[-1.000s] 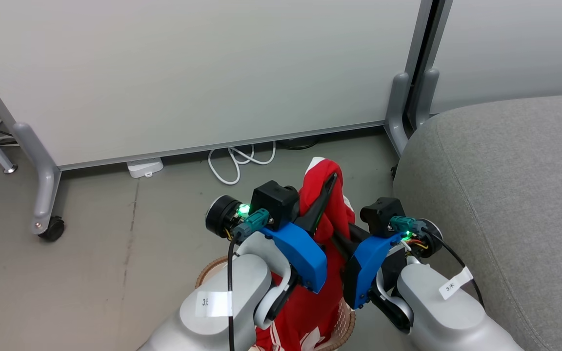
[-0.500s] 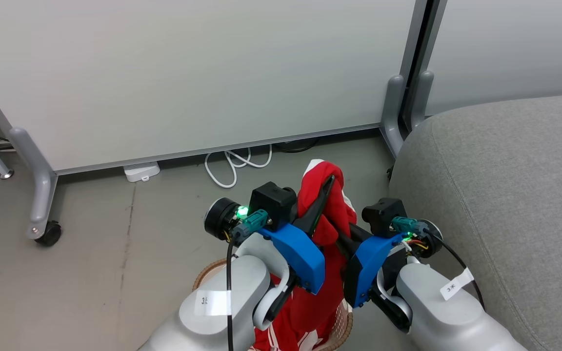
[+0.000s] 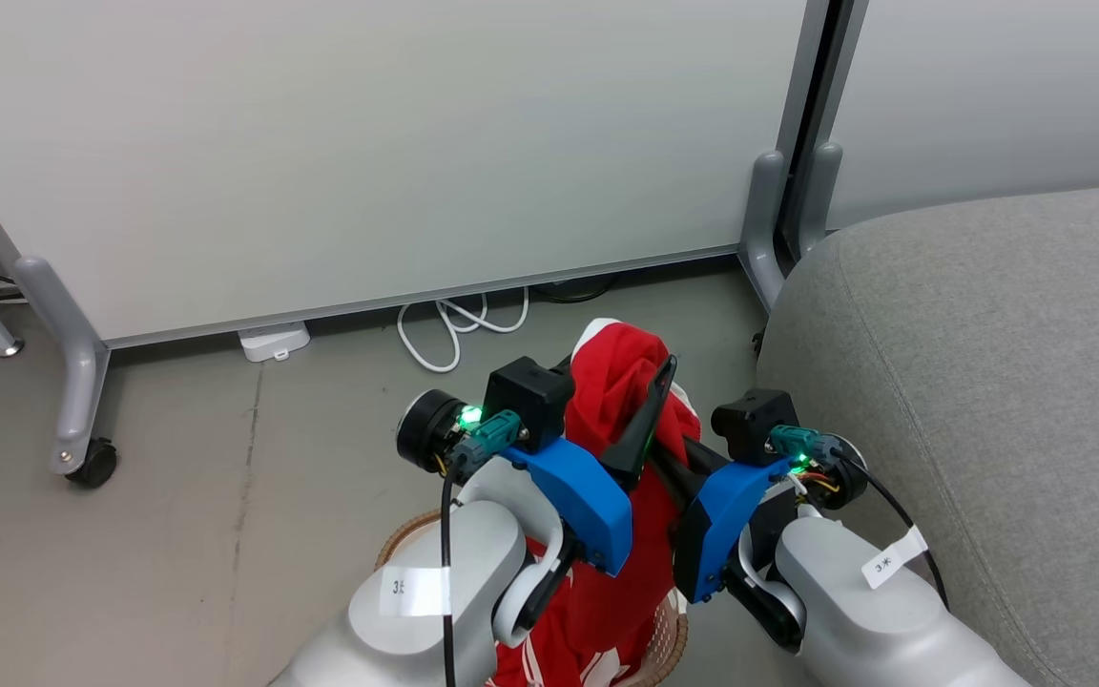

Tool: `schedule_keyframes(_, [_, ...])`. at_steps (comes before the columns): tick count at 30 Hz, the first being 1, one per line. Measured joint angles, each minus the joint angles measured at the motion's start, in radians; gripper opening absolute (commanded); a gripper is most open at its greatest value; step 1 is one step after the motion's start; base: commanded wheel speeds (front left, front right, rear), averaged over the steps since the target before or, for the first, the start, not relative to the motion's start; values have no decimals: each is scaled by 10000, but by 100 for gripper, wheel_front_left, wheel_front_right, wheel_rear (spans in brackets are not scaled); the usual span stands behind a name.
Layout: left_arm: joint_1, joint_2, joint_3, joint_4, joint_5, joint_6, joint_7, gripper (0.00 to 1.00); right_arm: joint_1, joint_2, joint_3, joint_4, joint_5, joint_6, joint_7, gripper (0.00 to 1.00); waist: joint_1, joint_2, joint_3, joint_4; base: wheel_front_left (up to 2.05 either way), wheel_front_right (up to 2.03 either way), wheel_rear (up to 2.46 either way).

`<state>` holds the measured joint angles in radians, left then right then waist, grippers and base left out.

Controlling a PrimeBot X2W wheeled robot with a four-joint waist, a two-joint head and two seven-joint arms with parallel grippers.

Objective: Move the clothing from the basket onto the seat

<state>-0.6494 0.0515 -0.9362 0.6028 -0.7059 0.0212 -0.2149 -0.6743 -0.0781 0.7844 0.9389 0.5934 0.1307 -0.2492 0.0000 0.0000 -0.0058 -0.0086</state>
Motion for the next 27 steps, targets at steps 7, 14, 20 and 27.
schedule_keyframes(7, [11,40,-13,13,-71,2,-42,100,-13,-2,104,105,113,0,-44,0,0,0,-28,6,0,0,0])
schedule_keyframes(14, [222,173,4,21,-86,44,-178,100,-133,-50,188,146,255,0,-88,0,0,0,-56,-12,0,0,0])
schedule_keyframes(20, [674,408,157,-63,-52,54,-385,100,-135,-77,211,157,378,0,-105,0,0,0,-70,-12,0,0,0])
schedule_keyframes(27, [1631,890,966,-984,593,138,-468,100,-135,-109,238,150,430,0,-115,0,0,0,-45,-28,0,0,0])
